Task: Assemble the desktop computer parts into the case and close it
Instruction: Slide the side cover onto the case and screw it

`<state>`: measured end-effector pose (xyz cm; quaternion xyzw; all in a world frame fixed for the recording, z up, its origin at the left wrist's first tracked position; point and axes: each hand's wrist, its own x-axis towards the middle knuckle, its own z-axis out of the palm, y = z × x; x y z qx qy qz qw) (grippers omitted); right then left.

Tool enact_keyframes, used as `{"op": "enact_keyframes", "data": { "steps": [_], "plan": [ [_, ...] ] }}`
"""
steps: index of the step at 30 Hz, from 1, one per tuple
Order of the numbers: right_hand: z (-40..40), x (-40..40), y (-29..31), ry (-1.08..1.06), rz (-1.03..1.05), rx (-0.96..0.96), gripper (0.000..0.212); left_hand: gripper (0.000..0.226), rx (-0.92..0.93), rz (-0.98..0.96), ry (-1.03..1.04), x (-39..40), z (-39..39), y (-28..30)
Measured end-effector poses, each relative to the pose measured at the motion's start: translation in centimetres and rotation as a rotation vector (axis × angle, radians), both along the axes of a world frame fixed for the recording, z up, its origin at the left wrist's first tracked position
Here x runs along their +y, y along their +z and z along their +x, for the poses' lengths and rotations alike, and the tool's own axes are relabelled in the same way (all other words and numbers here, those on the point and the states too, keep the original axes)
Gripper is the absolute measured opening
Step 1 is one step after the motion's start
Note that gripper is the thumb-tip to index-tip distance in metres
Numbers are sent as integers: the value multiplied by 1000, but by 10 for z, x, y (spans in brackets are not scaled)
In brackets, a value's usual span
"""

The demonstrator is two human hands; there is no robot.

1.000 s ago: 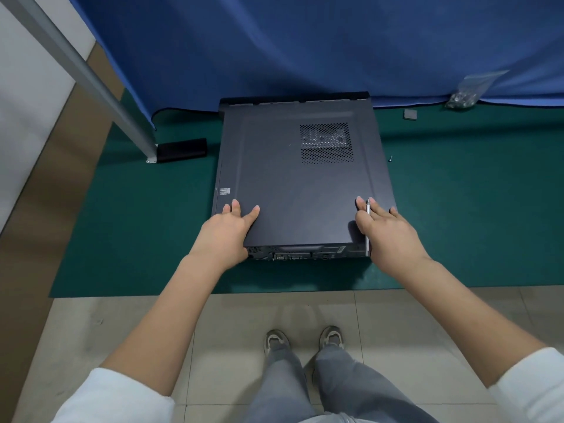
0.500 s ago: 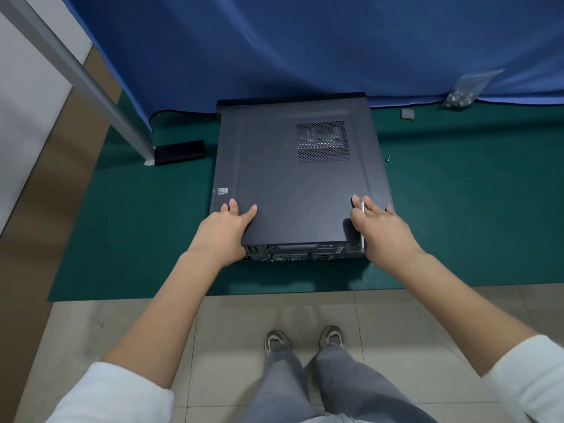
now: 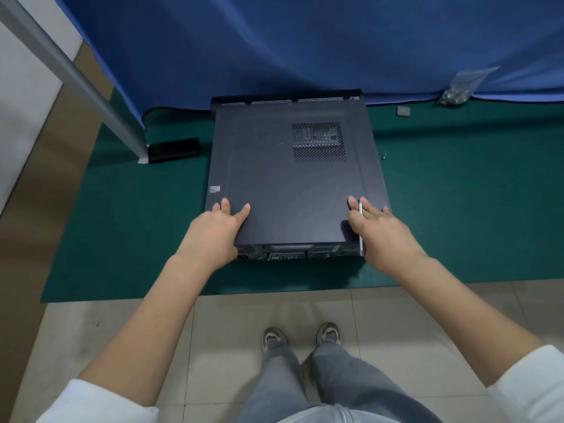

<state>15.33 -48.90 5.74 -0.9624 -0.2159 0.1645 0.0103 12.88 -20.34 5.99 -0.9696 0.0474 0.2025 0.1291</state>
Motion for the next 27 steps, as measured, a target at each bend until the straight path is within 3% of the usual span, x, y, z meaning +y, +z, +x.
{"op": "enact_keyframes", "data": {
  "steps": [16, 27],
  "plan": [
    [-45, -12, -4, 17, -20, -9, 46, 87, 19, -26, 4, -10, -53, -11],
    [-29, -6, -3, 43, -64, -5, 48, 86, 15, -25, 11, -8, -36, -12]
  ]
}}
